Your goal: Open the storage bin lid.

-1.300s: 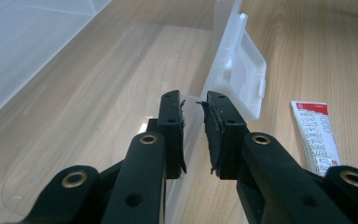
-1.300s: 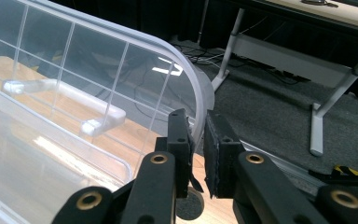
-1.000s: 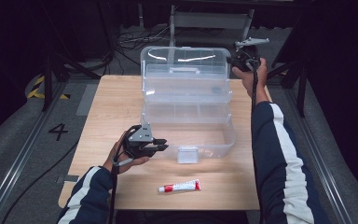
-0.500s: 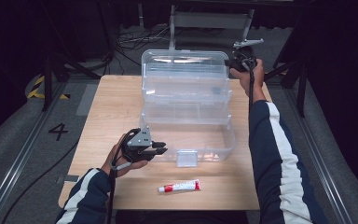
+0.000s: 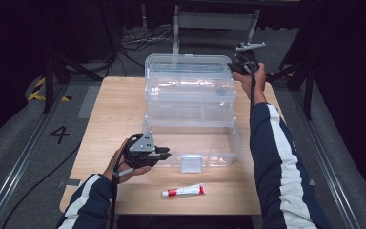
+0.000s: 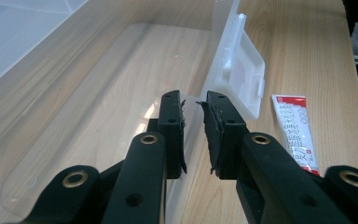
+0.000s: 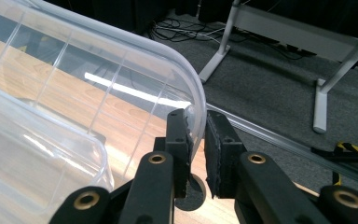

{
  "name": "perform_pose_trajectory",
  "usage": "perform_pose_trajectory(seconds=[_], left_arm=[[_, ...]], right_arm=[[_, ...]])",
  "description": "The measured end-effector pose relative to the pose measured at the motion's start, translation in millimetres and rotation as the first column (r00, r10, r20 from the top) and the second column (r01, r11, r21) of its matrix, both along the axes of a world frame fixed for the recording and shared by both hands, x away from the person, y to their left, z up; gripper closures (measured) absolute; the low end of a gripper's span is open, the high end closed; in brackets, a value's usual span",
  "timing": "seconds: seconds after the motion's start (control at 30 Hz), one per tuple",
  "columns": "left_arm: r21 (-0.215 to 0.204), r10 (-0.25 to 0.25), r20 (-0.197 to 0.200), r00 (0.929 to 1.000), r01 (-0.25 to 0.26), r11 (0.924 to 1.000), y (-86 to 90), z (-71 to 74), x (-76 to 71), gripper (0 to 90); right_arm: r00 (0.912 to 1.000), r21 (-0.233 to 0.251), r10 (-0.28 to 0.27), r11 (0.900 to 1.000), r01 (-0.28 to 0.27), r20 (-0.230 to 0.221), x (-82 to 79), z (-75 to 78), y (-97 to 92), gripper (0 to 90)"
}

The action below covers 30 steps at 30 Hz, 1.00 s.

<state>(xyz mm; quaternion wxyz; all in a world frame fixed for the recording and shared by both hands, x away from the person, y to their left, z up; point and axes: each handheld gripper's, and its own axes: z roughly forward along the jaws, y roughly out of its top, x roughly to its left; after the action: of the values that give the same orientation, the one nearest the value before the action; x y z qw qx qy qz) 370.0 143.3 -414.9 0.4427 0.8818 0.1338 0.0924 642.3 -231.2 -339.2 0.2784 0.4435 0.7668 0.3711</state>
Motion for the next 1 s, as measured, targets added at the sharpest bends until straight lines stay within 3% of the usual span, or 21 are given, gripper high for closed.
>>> perform_pose_trajectory(seconds=[0.47, 1.0], left_arm=[[-0.001, -0.008, 0.006, 1.0000, 0.008, 1.0000, 1.3, -0.4, -0.9, 77.9], [-0.009, -0.011, 0.003, 0.9999, 0.011, 0.9999, 2.7, -0.9, -1.3, 77.6]], right_arm=[[0.9987, -0.012, -0.008, 0.9999, 0.007, -0.050, 16.2, -19.1, 1.8, 80.5], [0.9961, -0.016, -0.025, 0.9996, 0.024, -0.085, 20.4, -36.5, -0.7, 80.6]])
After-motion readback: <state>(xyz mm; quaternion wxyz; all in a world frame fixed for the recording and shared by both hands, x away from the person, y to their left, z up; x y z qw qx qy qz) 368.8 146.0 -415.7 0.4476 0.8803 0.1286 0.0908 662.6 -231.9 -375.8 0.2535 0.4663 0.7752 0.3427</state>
